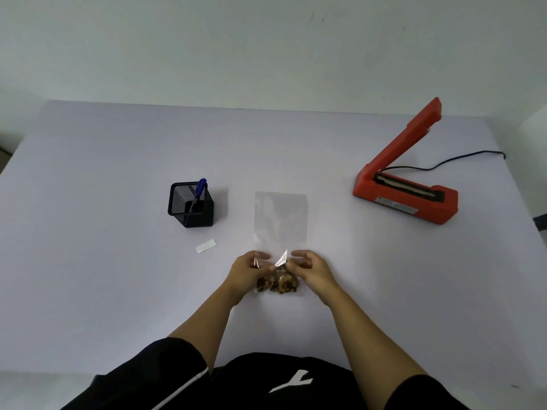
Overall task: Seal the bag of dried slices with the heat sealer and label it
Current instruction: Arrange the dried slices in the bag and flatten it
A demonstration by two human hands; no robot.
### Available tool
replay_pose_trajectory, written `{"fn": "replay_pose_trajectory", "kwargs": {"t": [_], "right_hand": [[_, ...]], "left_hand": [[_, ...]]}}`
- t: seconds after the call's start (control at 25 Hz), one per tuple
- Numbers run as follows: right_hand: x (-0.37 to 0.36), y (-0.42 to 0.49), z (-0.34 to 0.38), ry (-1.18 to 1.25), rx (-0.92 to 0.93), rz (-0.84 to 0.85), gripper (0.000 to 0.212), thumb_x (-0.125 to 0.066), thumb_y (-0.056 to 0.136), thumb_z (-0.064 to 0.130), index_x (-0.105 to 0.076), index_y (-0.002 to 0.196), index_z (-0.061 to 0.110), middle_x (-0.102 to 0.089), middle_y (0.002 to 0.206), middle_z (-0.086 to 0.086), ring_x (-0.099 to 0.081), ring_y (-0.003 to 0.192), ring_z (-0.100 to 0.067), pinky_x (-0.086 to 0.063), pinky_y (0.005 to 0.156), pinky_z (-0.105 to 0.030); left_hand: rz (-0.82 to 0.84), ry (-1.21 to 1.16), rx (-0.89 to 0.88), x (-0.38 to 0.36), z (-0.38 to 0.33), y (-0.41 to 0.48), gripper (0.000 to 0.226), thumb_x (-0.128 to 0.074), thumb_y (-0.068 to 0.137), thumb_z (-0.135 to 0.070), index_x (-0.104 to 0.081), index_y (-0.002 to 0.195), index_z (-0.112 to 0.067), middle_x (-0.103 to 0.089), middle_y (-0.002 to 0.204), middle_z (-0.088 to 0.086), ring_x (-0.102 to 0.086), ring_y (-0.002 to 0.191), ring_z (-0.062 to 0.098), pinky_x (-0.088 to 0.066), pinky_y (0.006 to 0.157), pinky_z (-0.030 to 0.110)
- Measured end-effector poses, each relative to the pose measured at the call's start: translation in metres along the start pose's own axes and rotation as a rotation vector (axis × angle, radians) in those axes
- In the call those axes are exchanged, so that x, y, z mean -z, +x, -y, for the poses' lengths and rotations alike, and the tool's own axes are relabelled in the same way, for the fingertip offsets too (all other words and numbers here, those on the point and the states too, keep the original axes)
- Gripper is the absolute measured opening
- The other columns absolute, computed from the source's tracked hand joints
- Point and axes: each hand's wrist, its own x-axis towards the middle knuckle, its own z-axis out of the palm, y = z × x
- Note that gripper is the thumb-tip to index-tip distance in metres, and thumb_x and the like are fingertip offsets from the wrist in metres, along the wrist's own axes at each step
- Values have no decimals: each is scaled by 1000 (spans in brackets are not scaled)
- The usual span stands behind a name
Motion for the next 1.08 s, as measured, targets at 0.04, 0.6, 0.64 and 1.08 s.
{"fn": "replay_pose_trajectory", "kwargs": {"t": [0.04, 0.6, 0.64, 1.08], "right_hand": [[0, 0, 0, -1, 12, 9, 30, -74, 79, 16, -62, 107, 13, -68, 101, -4, -64, 100, -20, -52, 88, -29], [0, -4, 10, 45, -27, 61, 14, -72, 79, 10, -66, 88, 18, -67, 92, 0, -63, 82, -10, -45, 61, -14], [0, -4, 10, 51, -34, 61, 12, -72, 79, 10, -66, 87, 16, -67, 89, 0, -62, 80, -10, -46, 60, -14], [11, -1, 6, -56, -24, 72, 7, -79, 74, 18, -72, 77, 19, -73, 83, -2, -67, 85, -15, -52, 79, -26]], "left_hand": [[-1, 6, 9, 0, 0, 1, 26, -77, 74, -7, -66, 98, -10, -70, 84, 7, -68, 83, 21, -53, 70, 23], [-20, 72, -14, 2, 1, 1, 25, -76, 68, -4, -66, 88, -16, -65, 81, 7, -65, 81, 23, -56, 81, 37], [19, 61, 1, 3, 1, 2, 31, -75, 68, -7, -67, 96, -18, -64, 83, 7, -66, 84, 23, -56, 84, 36], [121, 227, -8, 9, -5, -1, 14, -73, 80, -20, -76, 92, -12, -72, 79, 3, -64, 71, 12, -50, 64, 17]]}}
